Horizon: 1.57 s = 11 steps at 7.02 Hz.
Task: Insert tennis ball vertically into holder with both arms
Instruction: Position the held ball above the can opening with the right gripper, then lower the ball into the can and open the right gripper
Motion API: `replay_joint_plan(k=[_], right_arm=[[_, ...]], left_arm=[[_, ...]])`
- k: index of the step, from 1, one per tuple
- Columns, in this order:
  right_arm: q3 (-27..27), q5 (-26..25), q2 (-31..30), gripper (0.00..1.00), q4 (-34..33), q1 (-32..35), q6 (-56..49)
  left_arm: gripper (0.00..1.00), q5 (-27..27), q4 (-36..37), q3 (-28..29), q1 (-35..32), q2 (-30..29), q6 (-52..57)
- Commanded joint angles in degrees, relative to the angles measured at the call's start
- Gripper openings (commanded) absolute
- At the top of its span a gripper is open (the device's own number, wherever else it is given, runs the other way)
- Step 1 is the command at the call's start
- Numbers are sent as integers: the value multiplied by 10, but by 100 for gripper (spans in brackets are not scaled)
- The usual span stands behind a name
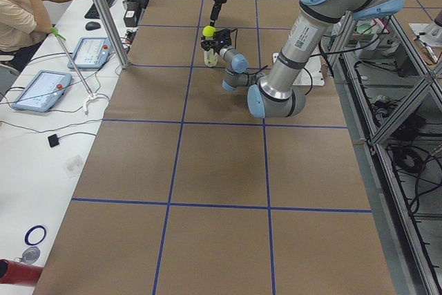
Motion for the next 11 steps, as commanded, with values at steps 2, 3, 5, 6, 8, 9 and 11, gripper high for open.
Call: replay_joint_plan(k=[2,3,5,6,8,9,11], right_arm=[[-4,4,-3,94,-1,11,-14],[-5,4,-2,1,-2,12,-4],[-6,4,1,0,-2,11,-5],[-6,5,2,0,-2,11,-4],[-25,4,4,0,0,10,-4],[-56,4,13,0,12,9,-5],[-42,24,28,0,-4,19,-4]], left_arm=[[99,1,0,0,0,-1,0],[99,1,0,0,0,-1,0],[99,1,0,0,0,0,-1],[99,1,0,0,1,1,-1],[99,1,0,0,1,2,-1],[99,1,0,0,1,3,-1],[99,1,0,0,1,2,-1]])
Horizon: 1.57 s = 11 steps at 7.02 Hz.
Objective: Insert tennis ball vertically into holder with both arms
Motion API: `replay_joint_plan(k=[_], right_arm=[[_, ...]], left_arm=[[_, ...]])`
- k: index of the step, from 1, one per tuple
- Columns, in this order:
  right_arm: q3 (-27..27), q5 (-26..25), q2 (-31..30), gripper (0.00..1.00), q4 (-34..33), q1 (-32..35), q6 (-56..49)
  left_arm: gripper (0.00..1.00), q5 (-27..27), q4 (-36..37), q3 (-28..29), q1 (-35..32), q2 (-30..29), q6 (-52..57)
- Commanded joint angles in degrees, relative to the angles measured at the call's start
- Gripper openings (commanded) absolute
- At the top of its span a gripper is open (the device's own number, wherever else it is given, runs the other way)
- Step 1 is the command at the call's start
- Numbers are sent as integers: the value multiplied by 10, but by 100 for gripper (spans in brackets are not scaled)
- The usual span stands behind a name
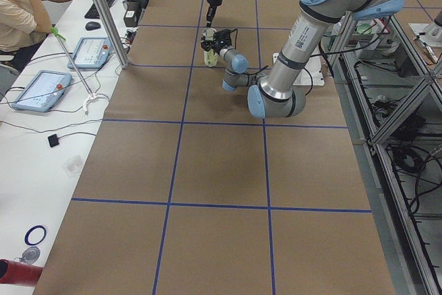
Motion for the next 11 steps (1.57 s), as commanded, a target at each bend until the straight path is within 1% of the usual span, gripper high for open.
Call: replay_joint_plan(k=[1,2,3,4,5,6,7,8,10,11], right_arm=[[4,15,6,0,-9,6,0],[28,44,8,0,-16,34,-1],[43,106,8,49,-20,86,-6],[44,157,7,99,-20,137,-26],[38,196,1,100,-38,184,-71],[35,207,-7,100,-73,224,-143],[24,210,-25,100,-83,251,-212],[20,209,-52,100,-82,260,-267],[12,208,-66,100,-76,265,-283],[6,206,-72,100,-76,270,-307]], left_arm=[[99,0,0,0,0,0,0],[99,0,0,0,0,0,0],[99,0,0,0,0,0,0],[99,0,0,0,0,0,-1],[99,0,-1,-1,0,0,-1],[99,0,-1,-2,0,-1,-1],[99,0,-3,-14,-1,-2,-2],[99,0,-3,-34,-2,-2,-4],[99,2,-6,-56,-4,-4,-6],[99,23,-7,-68,-7,-4,-7]])
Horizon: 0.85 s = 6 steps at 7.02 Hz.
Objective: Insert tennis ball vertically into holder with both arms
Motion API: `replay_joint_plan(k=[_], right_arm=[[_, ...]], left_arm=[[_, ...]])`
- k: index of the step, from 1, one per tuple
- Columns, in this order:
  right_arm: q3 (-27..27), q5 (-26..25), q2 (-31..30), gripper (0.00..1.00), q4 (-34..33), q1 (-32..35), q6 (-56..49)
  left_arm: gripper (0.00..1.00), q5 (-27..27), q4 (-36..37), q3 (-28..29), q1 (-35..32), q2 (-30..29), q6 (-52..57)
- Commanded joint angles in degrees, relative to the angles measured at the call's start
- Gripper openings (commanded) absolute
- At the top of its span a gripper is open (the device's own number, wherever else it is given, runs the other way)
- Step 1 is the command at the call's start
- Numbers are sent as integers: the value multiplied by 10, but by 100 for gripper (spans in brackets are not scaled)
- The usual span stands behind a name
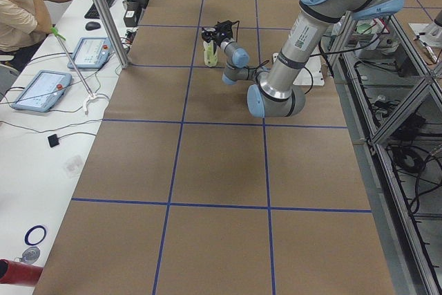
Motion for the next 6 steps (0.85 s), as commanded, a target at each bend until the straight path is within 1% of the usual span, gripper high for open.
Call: replay_joint_plan(k=[1,3,5,6], right_arm=[[-9,-1,-35,100,4,19,-71],[-12,-1,-111,100,26,64,-187],[-54,1,-166,100,56,109,-275],[-82,5,-192,100,85,136,-336]], left_arm=[[99,27,-1,-28,-5,0,-1],[99,30,0,-40,-29,14,-5],[99,31,4,-40,-93,72,-5],[99,31,4,-40,-119,104,-6]])
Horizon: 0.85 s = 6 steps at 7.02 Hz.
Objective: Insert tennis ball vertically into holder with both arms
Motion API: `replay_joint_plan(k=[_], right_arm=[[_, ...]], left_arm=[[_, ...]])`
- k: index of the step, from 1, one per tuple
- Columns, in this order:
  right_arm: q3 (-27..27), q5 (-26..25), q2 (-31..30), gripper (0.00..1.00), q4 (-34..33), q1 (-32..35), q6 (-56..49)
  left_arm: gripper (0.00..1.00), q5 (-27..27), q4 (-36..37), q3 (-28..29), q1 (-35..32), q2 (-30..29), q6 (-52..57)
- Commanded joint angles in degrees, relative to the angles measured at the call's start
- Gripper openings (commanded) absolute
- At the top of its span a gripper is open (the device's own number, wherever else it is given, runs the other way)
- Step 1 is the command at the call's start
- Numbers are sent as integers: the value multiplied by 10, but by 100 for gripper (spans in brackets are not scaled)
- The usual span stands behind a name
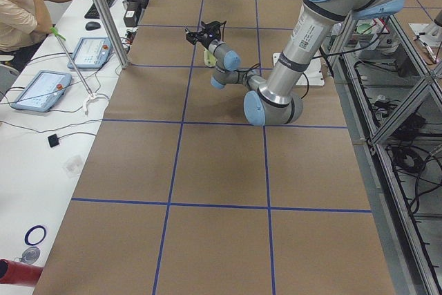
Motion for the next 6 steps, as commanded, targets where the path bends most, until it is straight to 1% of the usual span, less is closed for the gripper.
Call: replay_joint_plan(k=[1,2,3,4,5,6], right_arm=[[-68,24,-54,100,66,59,-116],[-104,54,-76,100,113,86,-150],[-134,63,-99,100,152,105,-182],[-153,65,-115,100,174,122,-213],[-154,65,-128,100,174,136,-234],[-154,73,-136,100,178,139,-237]], left_arm=[[99,0,1,0,-63,78,-16],[99,-10,1,-2,-100,124,-17],[99,-44,16,-2,-135,162,-17],[99,-98,34,-2,-187,198,-21],[99,-174,63,-2,-258,213,-22],[99,-234,96,-2,-315,238,-31]])
